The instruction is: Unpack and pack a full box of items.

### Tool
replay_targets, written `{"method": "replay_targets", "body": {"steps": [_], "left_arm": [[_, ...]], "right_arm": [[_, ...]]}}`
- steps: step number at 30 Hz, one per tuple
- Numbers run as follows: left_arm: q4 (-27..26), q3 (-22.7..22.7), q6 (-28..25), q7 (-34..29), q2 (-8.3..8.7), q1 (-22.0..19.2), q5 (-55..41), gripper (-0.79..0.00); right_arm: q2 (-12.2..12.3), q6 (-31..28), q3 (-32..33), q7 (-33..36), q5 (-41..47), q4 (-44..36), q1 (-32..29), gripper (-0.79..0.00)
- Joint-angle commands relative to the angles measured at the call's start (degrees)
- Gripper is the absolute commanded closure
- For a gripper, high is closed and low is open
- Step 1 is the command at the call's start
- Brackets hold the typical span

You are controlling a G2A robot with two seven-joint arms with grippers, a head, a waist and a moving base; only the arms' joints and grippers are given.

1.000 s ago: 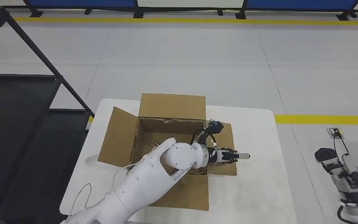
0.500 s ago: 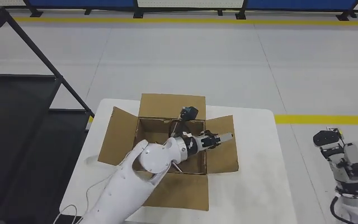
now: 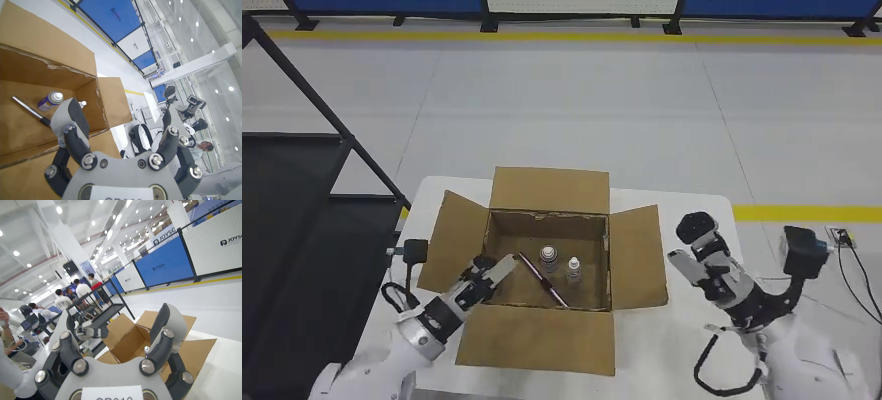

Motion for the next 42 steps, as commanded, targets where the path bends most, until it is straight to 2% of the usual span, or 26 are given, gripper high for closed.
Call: {"method": "replay_targets", "body": {"steps": [1, 4, 5, 18, 20, 22, 26, 31, 36, 42], "left_arm": [[-1.5, -4.5, -1.8, 1.4, 0.08, 5.8, -1.6, -0.785], [-2.3, -8.6, -5.2, 3.6, -0.01, 11.6, -4.9, -0.785], [-2.3, -8.6, -5.2, 3.6, -0.01, 11.6, -4.9, -0.785], [-2.3, -8.6, -5.2, 3.6, -0.01, 11.6, -4.9, -0.785], [-2.1, -8.5, -5.0, 4.0, -0.02, 11.1, -6.0, -0.785], [-1.5, -9.4, -4.2, 4.4, 0.04, 10.3, -7.4, -0.785], [-0.3, -12.8, -3.5, 4.4, 0.16, 9.7, -12.1, -0.785], [0.9, -17.6, -4.7, 4.1, 0.19, 11.7, -18.1, -0.785], [0.6, -18.9, -5.4, 4.1, 0.22, 12.5, -18.1, -0.785], [0.6, -18.9, -5.4, 4.1, 0.22, 12.5, -18.1, -0.785]], "right_arm": [[-0.3, 2.9, -5.9, -0.6, -8.3, 1.8, 2.9, -0.785], [-1.0, 4.3, -13.0, -2.8, -15.5, 5.7, 6.1, -0.785], [-1.3, 6.3, -13.9, -5.0, -16.4, 6.8, 6.9, -0.785], [-1.2, 5.2, -15.0, -3.9, -17.9, 6.4, 7.1, -0.785], [-1.2, 4.9, -17.5, 0.7, -21.5, 6.7, 9.2, -0.785], [-1.4, 5.9, -20.6, 8.1, -23.8, 7.6, 13.0, -0.785], [-2.5, 10.6, -27.5, 24.0, -27.1, 12.0, 23.6, -0.785], [-4.9, 16.8, -36.2, 39.9, -28.8, 22.9, 37.2, -0.785], [-7.6, 17.2, -43.1, 48.3, -25.9, 34.5, 46.8, -0.785], [-10.3, 18.8, -48.1, 49.8, -24.2, 44.8, 52.2, -0.785]]}}
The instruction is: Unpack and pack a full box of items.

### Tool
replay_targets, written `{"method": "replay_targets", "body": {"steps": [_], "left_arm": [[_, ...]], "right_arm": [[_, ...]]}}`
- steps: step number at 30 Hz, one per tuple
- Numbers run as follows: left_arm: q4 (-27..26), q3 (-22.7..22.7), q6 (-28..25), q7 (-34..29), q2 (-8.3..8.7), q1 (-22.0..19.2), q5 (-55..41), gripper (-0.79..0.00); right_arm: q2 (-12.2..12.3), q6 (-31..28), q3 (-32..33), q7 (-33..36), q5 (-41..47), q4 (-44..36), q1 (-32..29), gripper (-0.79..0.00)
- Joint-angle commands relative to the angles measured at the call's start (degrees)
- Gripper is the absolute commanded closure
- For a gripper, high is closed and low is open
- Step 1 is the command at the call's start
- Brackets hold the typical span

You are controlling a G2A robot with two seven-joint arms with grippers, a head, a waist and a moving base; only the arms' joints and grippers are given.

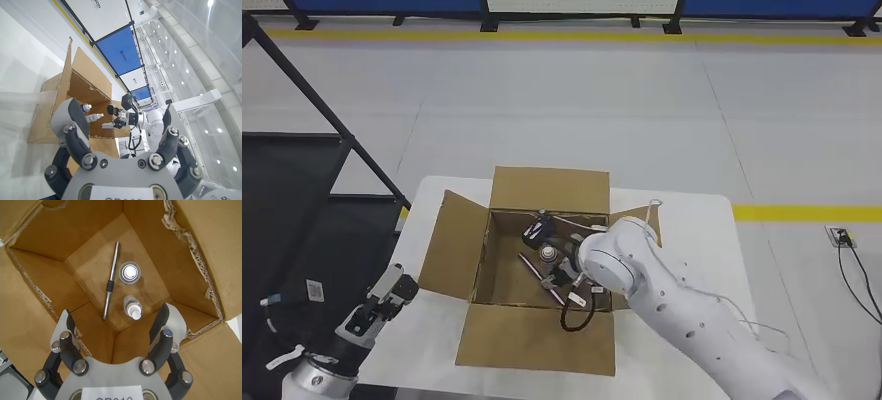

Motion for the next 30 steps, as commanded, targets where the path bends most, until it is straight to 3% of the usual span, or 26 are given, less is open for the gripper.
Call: {"method": "replay_targets", "body": {"steps": [1, 20, 22, 25, 29, 30], "left_arm": [[0.0, 0.0, 0.0, 0.0, 0.0, 0.0, 0.0, -0.785], [0.0, 0.0, 0.0, 0.0, 0.0, 0.0, 0.0, -0.785], [0.0, 0.0, 0.0, 0.0, 0.0, 0.0, 0.0, -0.785], [0.0, 0.0, 0.0, 0.0, 0.0, 0.0, 0.0, -0.785], [0.0, 0.0, 0.0, 0.0, 0.0, 0.0, 0.0, -0.785], [0.0, 0.0, 0.0, 0.0, 0.0, 0.0, 0.0, -0.785]], "right_arm": [[-0.8, 0.5, -1.2, -0.2, 0.0, 3.4, 1.2, -0.785], [-4.7, 1.0, -5.1, -2.3, -0.3, 18.2, 4.1, -0.785], [-5.0, 0.9, -5.3, -2.6, -0.3, 19.1, 4.2, -0.671], [-5.4, 0.6, -5.4, -2.9, -0.3, 20.3, 4.5, -0.631], [-5.8, 0.0, -5.2, -3.9, -0.1, 22.1, 4.7, -0.413], [-6.0, -0.2, -5.2, -4.1, -0.2, 22.4, 4.8, -0.388]]}}
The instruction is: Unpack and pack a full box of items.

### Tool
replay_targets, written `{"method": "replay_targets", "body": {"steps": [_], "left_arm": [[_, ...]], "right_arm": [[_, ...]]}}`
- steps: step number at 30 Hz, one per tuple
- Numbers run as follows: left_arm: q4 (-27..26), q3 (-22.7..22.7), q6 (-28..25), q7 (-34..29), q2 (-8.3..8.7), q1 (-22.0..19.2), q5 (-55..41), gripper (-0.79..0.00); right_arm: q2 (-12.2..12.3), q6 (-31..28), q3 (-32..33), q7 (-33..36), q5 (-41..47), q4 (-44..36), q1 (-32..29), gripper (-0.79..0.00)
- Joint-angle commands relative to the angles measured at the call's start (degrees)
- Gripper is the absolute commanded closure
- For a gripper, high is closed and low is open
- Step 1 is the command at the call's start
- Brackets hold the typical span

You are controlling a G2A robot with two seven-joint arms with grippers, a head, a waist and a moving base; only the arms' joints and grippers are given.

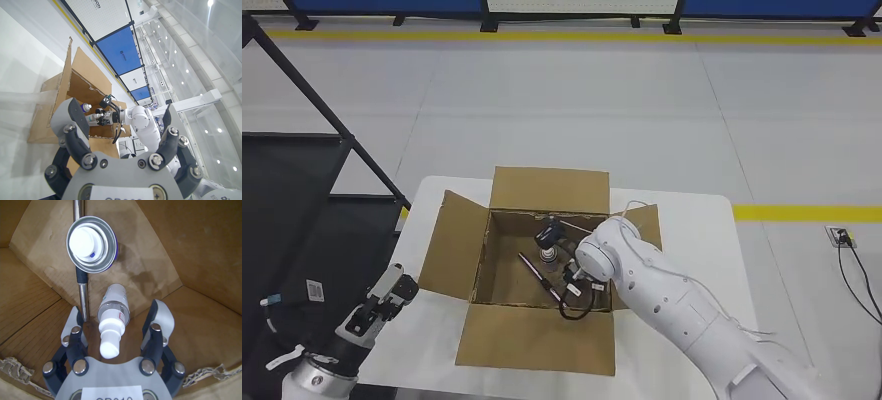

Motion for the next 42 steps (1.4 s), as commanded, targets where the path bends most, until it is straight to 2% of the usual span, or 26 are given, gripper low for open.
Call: {"method": "replay_targets", "body": {"steps": [1, 2, 3, 5, 6, 7, 8, 13, 17, 24, 34, 38, 42], "left_arm": [[0.0, 0.0, 0.0, 0.0, 0.0, 0.0, 0.0, -0.785], [0.0, 0.0, 0.0, 0.0, 0.0, 0.0, 0.0, -0.785], [0.0, 0.0, 0.0, 0.0, 0.0, 0.0, 0.0, -0.785], [0.0, 0.0, 0.0, 0.0, 0.0, 0.0, 0.0, -0.785], [0.0, 0.0, 0.0, 0.0, 0.0, 0.0, 0.0, -0.785], [0.0, 0.0, 0.0, 0.0, 0.0, 0.0, 0.0, -0.785], [0.0, 0.0, 0.0, 0.0, 0.0, 0.0, 0.0, -0.785], [0.0, 0.0, 0.0, 0.0, 0.0, 0.0, 0.0, -0.785], [0.0, 0.0, 0.0, 0.0, 0.0, 0.0, 0.0, -0.785], [0.0, 0.0, 0.0, 0.0, 0.0, 0.0, 0.0, -0.785], [0.0, 0.0, 0.0, 0.0, 0.0, 0.0, 0.0, -0.785], [0.0, 0.0, 0.0, 0.0, 0.0, 0.0, 0.0, -0.785], [0.0, 0.0, 0.0, 0.0, 0.0, 0.0, 0.0, -0.785]], "right_arm": [[-0.2, -0.2, 0.1, -0.4, 0.1, 0.6, 0.1, -0.366], [-0.3, -0.3, 0.1, -0.5, 0.0, 0.9, 0.1, -0.314], [-0.4, -0.4, 0.1, -0.6, 0.0, 1.1, 0.1, -0.296], [-0.6, -0.6, 0.2, -0.7, -0.1, 1.6, 0.2, -0.179], [-0.6, -0.7, 0.2, -0.7, -0.1, 1.8, 0.2, -0.145], [-0.7, -0.8, 0.3, -0.8, -0.2, 1.9, 0.2, -0.043], [-0.7, -0.8, 0.4, -0.9, -0.3, 2.0, 0.2, 0.0], [-0.3, -0.7, 1.9, -1.8, -1.1, -0.3, -0.5, 0.0], [1.0, 0.4, 4.1, -1.2, -3.5, -6.5, -2.6, 0.0], [4.9, 4.4, 10.8, 3.1, -12.8, -27.7, -10.8, 0.0], [9.4, 12.9, 25.0, 5.2, -34.5, -64.6, -28.5, 0.0], [10.4, 15.1, 32.8, 6.4, -39.9, -73.6, -35.2, 0.0], [11.0, 14.8, 40.7, 8.6, -39.7, -76.5, -40.6, 0.0]]}}
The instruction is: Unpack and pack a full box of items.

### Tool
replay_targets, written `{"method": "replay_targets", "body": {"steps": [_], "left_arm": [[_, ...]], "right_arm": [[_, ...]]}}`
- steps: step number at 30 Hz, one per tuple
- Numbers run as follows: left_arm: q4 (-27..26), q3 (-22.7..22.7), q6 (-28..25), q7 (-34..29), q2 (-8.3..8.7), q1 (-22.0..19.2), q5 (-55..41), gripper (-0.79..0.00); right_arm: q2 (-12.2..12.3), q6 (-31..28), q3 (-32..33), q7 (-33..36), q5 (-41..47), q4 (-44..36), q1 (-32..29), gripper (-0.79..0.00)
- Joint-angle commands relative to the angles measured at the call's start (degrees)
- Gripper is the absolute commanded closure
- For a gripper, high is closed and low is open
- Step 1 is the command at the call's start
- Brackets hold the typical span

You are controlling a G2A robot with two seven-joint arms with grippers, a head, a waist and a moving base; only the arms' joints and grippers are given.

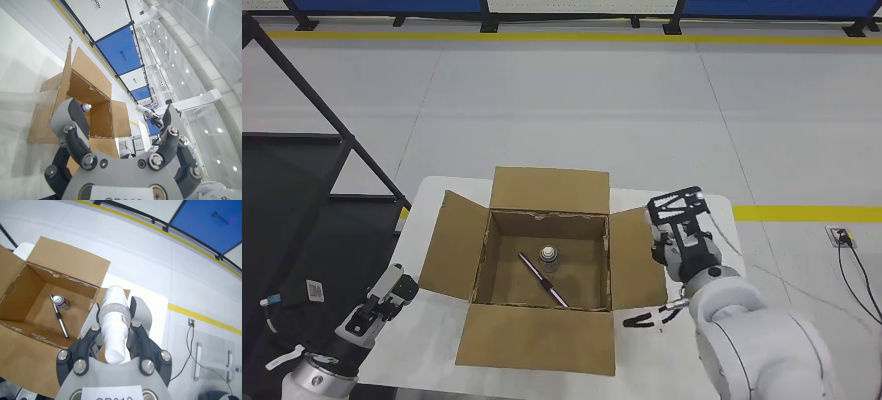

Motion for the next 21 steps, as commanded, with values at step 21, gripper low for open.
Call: {"method": "replay_targets", "body": {"steps": [21], "left_arm": [[0.0, 0.0, 0.0, 0.0, 0.0, 0.0, 0.0, -0.785]], "right_arm": [[1.0, -7.5, 15.8, 0.1, 13.9, 35.1, 0.0, 0.0]]}}
